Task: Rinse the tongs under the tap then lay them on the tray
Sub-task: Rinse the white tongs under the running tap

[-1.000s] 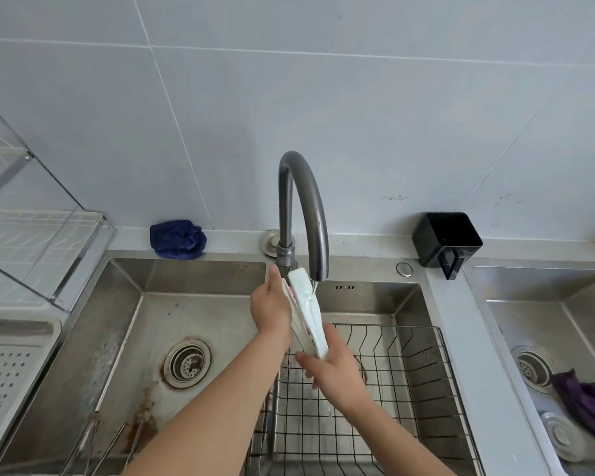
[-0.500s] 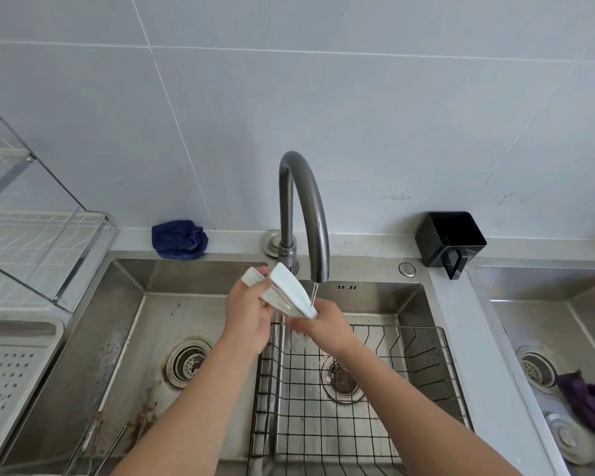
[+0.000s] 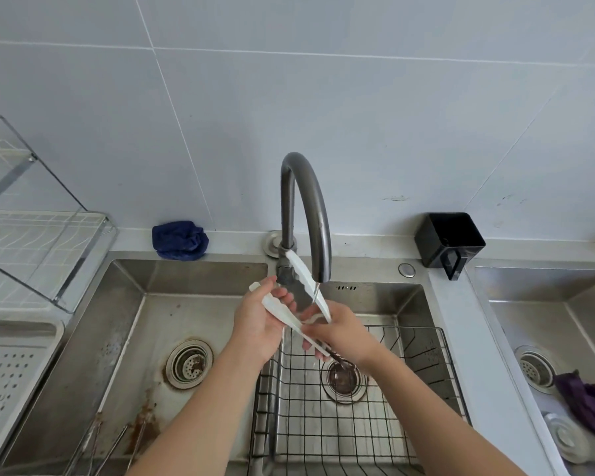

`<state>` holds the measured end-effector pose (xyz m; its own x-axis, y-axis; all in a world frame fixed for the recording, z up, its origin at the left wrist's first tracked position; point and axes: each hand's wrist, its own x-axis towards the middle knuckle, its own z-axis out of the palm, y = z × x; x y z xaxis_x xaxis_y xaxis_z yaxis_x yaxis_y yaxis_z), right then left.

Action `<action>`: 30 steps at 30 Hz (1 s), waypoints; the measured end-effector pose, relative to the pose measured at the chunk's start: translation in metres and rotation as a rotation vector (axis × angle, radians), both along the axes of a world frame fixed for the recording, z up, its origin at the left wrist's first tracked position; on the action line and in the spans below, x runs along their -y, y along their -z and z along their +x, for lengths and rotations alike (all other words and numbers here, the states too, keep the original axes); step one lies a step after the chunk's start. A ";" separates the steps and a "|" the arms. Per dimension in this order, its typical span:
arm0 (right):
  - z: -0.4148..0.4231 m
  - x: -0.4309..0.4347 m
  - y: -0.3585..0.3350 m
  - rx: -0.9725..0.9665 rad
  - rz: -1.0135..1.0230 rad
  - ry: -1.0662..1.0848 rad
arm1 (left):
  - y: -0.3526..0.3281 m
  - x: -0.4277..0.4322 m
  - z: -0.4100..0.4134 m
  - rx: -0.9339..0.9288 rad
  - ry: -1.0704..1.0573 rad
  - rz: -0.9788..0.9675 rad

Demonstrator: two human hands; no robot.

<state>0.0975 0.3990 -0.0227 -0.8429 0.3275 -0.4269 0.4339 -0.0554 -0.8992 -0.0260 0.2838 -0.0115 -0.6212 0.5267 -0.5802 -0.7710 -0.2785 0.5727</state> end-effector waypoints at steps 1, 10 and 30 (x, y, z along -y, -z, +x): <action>0.010 0.000 0.001 0.008 0.023 0.052 | 0.002 -0.002 0.003 -0.075 0.014 -0.060; 0.059 0.010 0.000 0.200 0.501 0.160 | 0.056 0.035 0.036 -1.080 0.587 -0.750; 0.148 0.023 0.068 0.291 0.203 0.614 | 0.108 0.078 0.070 -1.971 1.006 -1.127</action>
<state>0.2460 0.3759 -0.0912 -0.3412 0.8040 -0.4870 0.6019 -0.2111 -0.7702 0.0435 0.2054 -0.1197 -0.4196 0.9054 -0.0643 0.9029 0.4236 0.0734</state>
